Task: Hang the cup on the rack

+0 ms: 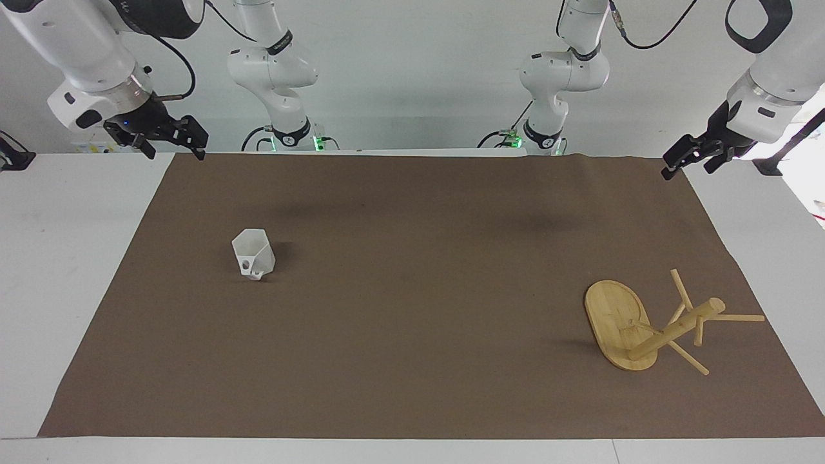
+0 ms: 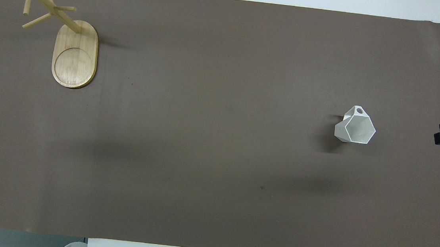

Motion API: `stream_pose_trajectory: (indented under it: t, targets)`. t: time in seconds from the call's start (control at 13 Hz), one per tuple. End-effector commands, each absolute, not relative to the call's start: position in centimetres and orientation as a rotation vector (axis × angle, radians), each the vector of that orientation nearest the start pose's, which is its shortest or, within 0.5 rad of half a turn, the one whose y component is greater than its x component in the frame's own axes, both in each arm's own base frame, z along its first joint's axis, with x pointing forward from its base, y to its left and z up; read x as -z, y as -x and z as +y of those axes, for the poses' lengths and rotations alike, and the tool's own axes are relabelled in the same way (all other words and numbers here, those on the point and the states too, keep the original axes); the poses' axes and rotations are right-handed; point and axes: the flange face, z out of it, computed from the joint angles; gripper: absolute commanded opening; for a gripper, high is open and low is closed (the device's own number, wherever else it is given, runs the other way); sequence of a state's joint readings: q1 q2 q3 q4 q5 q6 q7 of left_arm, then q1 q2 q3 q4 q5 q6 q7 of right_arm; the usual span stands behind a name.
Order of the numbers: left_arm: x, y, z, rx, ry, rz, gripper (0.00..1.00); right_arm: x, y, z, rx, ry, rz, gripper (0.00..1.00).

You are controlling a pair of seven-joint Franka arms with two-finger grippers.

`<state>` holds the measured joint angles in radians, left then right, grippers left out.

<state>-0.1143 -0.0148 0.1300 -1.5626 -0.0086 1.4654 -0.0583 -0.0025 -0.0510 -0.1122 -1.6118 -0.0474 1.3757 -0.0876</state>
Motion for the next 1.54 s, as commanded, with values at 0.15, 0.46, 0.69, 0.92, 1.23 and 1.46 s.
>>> stream_pose_trajectory:
  t: [0.15,0.46,0.69,0.92,1.23,1.46]
  targets:
    - [-62.8,-53.4,0.9,-0.106,3.129,-0.133,1.0,-60.9,-51.0,-6.3,-0.315,3.161,0.077,1.0]
    - [-62.8,-53.4,0.9,-0.106,3.129,-0.133,1.0,-60.8,-51.1,-5.5,-0.307,3.138,-0.146,1.0]
    - [-62.8,-53.4,0.9,-0.106,3.129,-0.133,1.0,-60.5,-51.9,-6.3,-0.214,3.07,-0.528,1.0]
    - [-62.8,-53.4,0.9,-0.106,3.129,-0.133,1.0,-59.0,-52.3,-11.2,-0.031,2.747,-0.948,1.0]
    - [-62.8,-53.4,0.9,-0.106,3.129,-0.133,1.0,-52.9,-53.7,-18.8,0.358,2.199,-1.479,1.0]
    - [-62.8,-53.4,0.9,-0.106,3.129,-0.133,1.0,-43.2,-54.5,-23.5,0.598,1.844,-1.546,1.0]
